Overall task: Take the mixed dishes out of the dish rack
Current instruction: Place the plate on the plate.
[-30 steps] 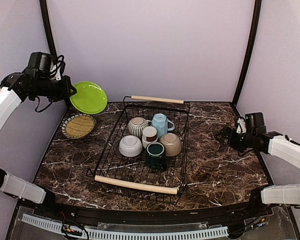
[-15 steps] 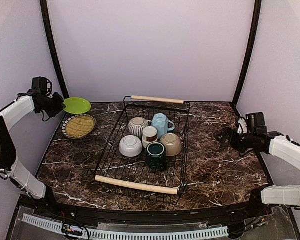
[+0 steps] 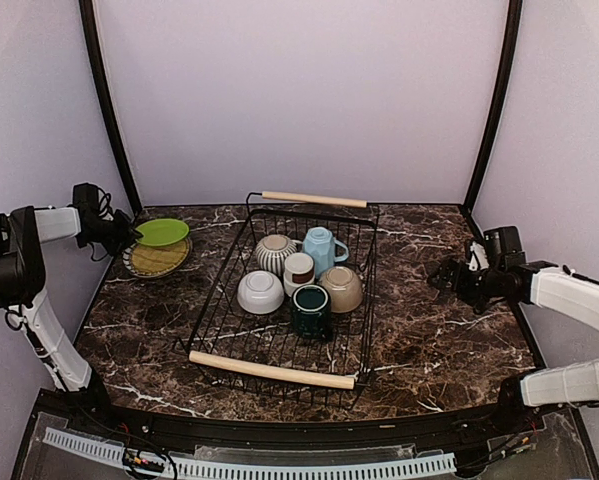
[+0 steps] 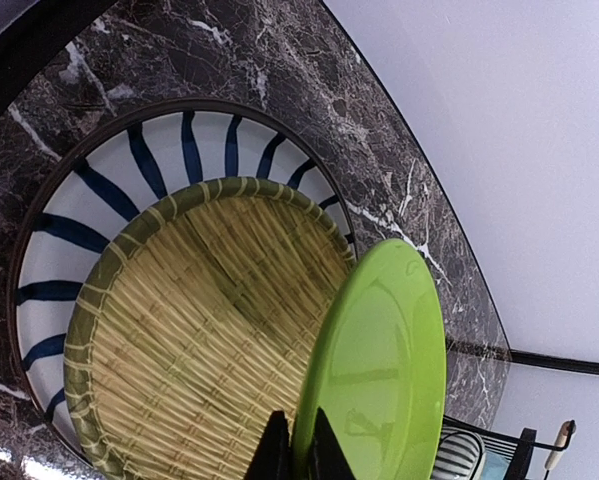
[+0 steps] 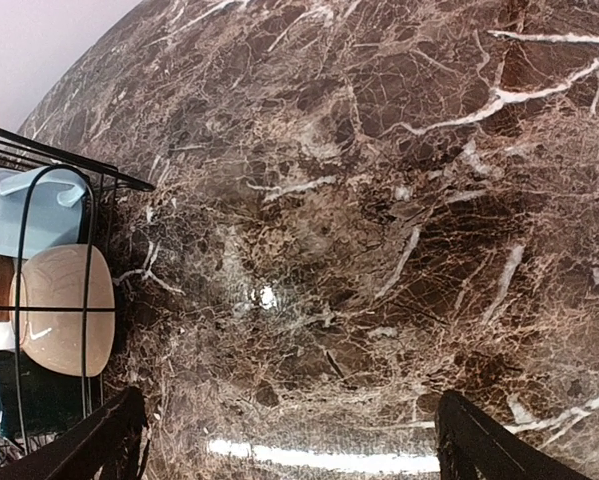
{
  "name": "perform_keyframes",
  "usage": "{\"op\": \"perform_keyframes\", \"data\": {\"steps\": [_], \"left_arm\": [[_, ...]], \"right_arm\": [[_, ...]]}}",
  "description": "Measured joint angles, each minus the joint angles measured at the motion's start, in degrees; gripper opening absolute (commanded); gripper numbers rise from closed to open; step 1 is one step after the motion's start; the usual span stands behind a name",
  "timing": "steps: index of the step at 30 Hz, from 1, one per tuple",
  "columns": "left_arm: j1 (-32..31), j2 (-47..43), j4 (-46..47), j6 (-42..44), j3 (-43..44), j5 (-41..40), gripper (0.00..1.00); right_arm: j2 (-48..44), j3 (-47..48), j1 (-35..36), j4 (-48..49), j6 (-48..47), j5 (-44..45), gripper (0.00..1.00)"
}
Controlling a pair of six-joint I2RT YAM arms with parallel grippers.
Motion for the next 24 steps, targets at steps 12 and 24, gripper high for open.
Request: {"op": "perform_keyframes", "data": {"steps": [12,24], "left_arm": [[0.7,5.3,1.7,-0.3,-0.3,1.6,0.06],[0.9,6.8,1.3,1.7,-0.3,-0.2,0.33]], "right_arm": [[3.8,0.1,0.0,3.1,0.2,-1.6,0.99],[4.6,0.5,0.0,3.5,0.2,-2.0,0.99]]}}
